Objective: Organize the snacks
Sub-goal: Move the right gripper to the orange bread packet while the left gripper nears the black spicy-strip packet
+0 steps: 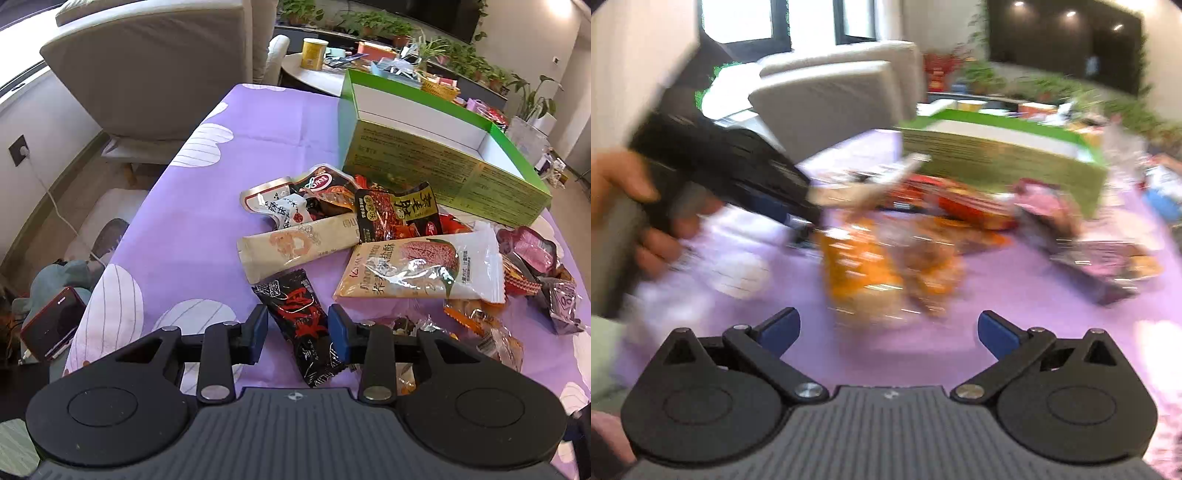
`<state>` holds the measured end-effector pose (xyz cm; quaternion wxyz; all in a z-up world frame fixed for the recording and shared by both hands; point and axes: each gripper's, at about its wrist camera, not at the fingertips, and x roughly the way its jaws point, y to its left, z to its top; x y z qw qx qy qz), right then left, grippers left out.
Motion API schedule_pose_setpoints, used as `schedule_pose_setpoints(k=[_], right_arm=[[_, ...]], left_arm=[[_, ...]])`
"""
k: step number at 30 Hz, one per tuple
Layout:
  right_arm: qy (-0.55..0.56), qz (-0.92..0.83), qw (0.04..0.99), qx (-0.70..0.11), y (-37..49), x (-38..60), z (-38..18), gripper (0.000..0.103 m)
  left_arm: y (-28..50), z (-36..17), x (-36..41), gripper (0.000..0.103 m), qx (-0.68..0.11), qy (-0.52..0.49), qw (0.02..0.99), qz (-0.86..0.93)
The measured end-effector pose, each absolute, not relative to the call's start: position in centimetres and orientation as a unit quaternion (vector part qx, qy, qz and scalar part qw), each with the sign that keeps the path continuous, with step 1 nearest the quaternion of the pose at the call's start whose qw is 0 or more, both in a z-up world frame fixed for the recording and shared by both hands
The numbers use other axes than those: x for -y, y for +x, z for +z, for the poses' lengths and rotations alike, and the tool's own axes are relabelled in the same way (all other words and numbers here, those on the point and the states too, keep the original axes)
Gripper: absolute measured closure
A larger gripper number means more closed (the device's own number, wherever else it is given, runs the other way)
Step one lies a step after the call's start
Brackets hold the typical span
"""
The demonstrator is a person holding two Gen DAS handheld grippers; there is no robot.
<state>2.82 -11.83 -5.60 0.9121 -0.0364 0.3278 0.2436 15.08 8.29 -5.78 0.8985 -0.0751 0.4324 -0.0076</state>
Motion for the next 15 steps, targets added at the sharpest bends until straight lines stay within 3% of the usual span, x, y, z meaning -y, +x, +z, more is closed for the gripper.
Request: schedule_pose_setpoints(k=[10,15], right_arm=[[-0.128,0.221,0.916,-0.311,3.7,6.7,-6.9,0.044],[-0.108,0.213,0.920,-0.312,4.0,8.8,-6.1,0.045]], left_arm=[[15.4,-6.2,-7.9,0.066,-0.422,-0.067,0.904,-0.005],[14.7,-6.3,-9.4,0.075,-0.421,-0.097,0.901,-0.038]])
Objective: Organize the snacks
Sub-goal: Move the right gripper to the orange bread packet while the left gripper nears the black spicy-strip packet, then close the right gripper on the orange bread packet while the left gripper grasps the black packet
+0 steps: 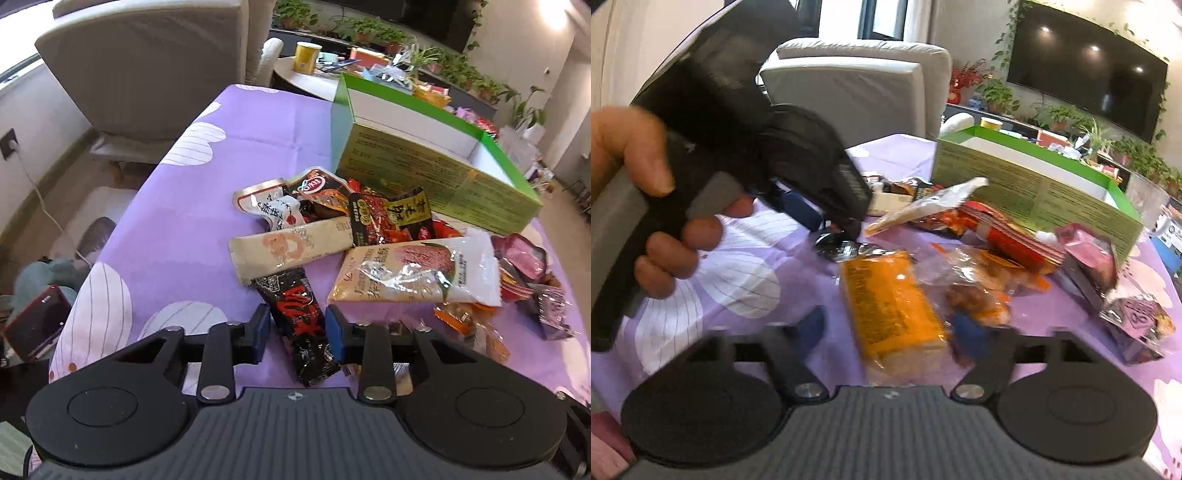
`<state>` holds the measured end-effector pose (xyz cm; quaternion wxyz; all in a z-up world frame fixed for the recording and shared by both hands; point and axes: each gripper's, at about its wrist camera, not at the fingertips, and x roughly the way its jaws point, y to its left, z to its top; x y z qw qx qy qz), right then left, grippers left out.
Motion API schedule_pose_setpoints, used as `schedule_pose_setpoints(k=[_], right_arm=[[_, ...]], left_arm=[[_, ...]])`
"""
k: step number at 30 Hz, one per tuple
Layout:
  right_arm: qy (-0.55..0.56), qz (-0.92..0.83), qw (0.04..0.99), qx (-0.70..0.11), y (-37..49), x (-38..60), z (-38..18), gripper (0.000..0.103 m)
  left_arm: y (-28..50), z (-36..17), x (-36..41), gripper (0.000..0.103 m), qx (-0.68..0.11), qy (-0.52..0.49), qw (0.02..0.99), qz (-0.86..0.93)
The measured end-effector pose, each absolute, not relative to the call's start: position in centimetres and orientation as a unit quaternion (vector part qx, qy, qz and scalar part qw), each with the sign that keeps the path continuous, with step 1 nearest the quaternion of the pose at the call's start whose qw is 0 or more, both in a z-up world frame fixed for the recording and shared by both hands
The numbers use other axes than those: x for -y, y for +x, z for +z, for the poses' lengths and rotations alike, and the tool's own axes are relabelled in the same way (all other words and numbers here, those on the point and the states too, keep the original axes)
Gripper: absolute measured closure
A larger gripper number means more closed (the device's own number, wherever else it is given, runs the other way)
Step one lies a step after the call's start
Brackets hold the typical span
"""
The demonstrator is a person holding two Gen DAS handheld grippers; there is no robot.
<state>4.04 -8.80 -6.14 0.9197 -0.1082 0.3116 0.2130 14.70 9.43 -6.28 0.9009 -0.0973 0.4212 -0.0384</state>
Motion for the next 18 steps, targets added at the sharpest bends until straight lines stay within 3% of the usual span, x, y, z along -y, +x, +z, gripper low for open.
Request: schedule_pose_setpoints(k=[8,13,18], right_arm=[[-0.067,0.214,0.924,-0.310,3.9,11.0,-4.8,0.046],[-0.077,0.215,0.923,-0.310,3.7,10.5,-5.1,0.046],[-0.092,0.216,0.921,-0.310,3.4,10.2,-5.4,0.043]], left_arm=[[12.2,-5.6,-10.4,0.074,-0.430,-0.071,0.899,-0.037],[12.1,-5.6,-9.4,0.065,-0.430,-0.020,0.902,-0.011],[12.2,-6.1,-8.8,0.063,-0.427,-0.007,0.904,-0.005]])
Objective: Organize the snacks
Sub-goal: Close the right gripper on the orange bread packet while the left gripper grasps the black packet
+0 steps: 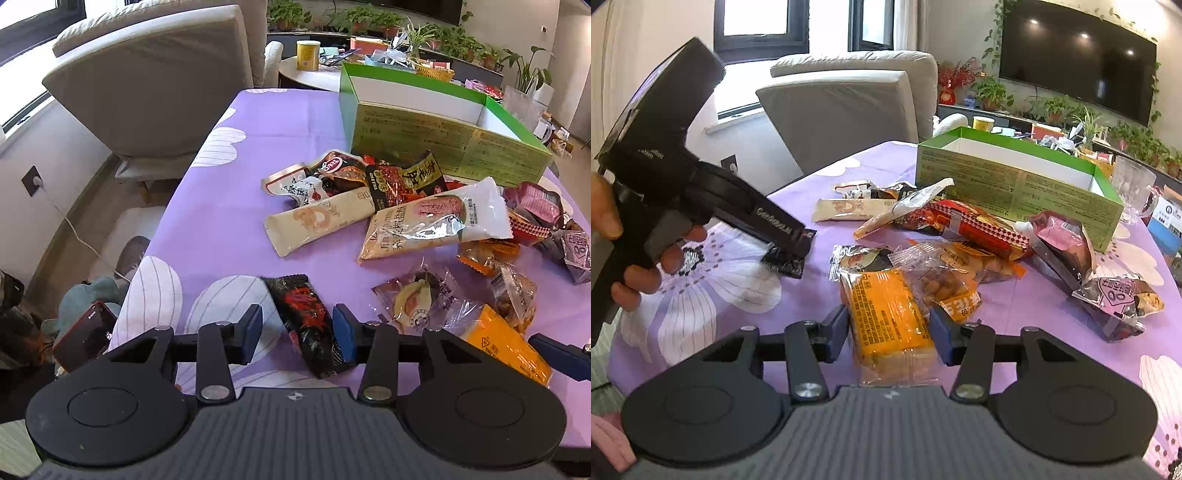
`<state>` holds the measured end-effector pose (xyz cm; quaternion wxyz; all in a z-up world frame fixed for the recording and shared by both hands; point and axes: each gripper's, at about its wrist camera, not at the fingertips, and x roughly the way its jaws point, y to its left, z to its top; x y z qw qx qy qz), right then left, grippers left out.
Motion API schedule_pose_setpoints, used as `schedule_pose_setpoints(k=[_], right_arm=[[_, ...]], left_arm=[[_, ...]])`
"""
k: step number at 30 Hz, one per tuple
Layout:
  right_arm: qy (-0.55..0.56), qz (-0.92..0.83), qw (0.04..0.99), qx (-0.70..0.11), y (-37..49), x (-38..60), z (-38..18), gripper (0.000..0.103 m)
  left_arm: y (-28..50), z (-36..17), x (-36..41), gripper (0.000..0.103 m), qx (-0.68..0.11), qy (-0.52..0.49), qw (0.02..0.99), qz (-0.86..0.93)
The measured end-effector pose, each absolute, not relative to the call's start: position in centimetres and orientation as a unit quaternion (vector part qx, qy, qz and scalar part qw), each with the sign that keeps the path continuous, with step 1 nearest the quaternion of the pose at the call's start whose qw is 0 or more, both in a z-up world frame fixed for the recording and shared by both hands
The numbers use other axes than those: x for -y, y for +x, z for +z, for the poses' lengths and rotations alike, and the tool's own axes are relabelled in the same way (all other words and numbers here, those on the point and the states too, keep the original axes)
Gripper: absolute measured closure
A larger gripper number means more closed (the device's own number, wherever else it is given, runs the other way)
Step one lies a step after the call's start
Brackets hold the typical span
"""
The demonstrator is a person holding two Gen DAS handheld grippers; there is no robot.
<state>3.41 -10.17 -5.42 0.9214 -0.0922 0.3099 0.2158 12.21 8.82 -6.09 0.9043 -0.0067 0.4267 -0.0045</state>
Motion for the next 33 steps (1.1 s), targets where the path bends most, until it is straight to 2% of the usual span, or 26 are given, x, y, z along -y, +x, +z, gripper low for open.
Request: schedule_pose_setpoints(k=[2,9,11,12,16,20,28,33], right_arm=[[-0.098,0.214,0.919,-0.317,3.6,10.1,-5.9,0.036],[-0.087,0.221,0.914,-0.328,4.1,10.2,-6.9,0.029],[-0.087,0.222,0.914,-0.329,4.0,10.2,-7.0,0.028],[-0.089,0.220,0.914,-0.329,3.9,10.2,-7.0,0.028],[-0.088,0.197,0.921,-0.325,3.7,11.1,-6.9,0.028],[-0.059,0.211,0.922,-0.318,3.1,12.8,-5.9,0.040],[-0.041,0.226,0.944,-0.237,2.1,13.8,-1.5,0.043],[-0.033,0.199,0.955,-0.218,3.5,14.8,-0.3,0.043]], left_arm=[[12.4,-6.3,-8.8,0.062,-0.432,-0.011,0.902,-0.002],[12.1,-6.6,-8.2,0.060,-0.424,0.011,0.906,-0.002],[11.9,-6.6,-8.4,0.064,-0.420,0.004,0.907,-0.008],[11.8,-6.6,-8.7,0.072,-0.416,-0.002,0.909,-0.013],[11.2,-6.3,-9.7,0.077,-0.395,-0.032,0.917,-0.033],[10.3,-4.5,-9.7,0.078,-0.360,-0.036,0.931,-0.046],[10.7,-0.6,-8.5,0.077,-0.316,-0.035,0.945,-0.074],[11.8,0.1,-8.0,0.077,-0.313,-0.044,0.945,-0.083]])
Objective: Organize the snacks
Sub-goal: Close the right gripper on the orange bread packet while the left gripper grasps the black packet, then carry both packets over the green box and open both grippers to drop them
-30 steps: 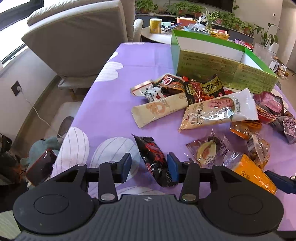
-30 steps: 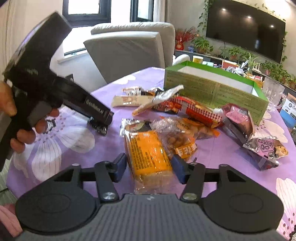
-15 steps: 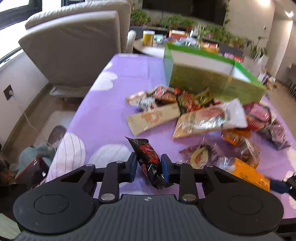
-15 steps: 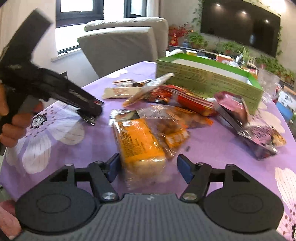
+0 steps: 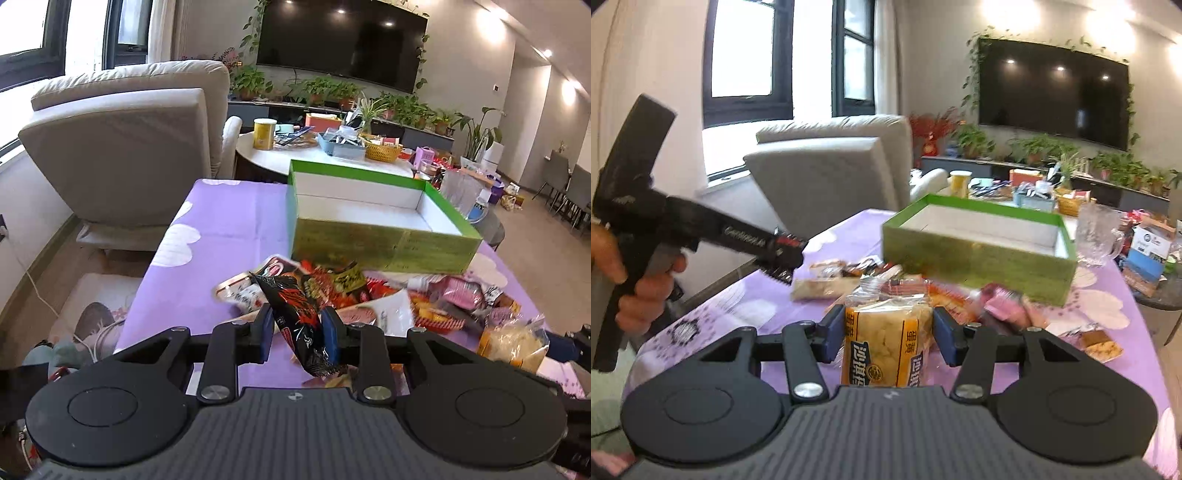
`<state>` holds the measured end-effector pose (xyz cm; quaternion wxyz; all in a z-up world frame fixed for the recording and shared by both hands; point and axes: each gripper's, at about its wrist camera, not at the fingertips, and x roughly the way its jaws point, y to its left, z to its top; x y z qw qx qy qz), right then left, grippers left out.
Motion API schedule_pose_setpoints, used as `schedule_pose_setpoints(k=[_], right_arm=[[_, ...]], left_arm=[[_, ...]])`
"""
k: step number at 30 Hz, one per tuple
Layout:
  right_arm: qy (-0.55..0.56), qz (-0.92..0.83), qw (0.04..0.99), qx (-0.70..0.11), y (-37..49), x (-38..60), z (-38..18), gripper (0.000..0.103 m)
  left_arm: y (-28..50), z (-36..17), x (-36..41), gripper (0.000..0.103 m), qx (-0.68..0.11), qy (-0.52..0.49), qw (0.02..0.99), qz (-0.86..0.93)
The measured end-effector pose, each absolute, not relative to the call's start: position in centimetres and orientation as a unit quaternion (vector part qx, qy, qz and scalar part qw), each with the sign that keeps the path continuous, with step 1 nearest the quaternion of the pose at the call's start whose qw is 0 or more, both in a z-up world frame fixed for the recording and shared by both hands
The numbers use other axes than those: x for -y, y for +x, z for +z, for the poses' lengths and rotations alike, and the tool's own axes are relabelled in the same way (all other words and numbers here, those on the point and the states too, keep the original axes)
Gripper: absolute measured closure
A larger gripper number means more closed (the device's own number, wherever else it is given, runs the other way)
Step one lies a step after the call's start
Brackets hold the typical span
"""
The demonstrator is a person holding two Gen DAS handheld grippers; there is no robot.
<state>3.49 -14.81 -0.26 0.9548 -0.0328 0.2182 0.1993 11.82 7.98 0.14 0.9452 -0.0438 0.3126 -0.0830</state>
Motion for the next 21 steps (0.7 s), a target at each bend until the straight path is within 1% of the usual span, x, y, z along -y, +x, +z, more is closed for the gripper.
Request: schedule_pose_setpoints(k=[5,10,16,21], right_arm=[[-0.013,0.176,0.965,-0.192,5.4,16.1,1.3,0.043],[-0.015,0.140,0.978,-0.153,8.9,17.1,3.4,0.043],[-0.005,0.103,0.983,-0.154,14.3,18.6,4.1,0.043],[0.002,0.074,0.985,-0.159,17.7,20.0,3.5,0.043]], left_arm=[[13.1,1.6,-6.7,0.077,-0.294,-0.040,0.949,-0.103],[15.8,3.9,-4.3,0.077,-0.257,-0.018,0.958,-0.130],[20.7,5.2,-2.0,0.077,-0.238,0.001,0.961,-0.145],[24.9,4.3,-1.2,0.077,-0.237,0.013,0.961,-0.144]])
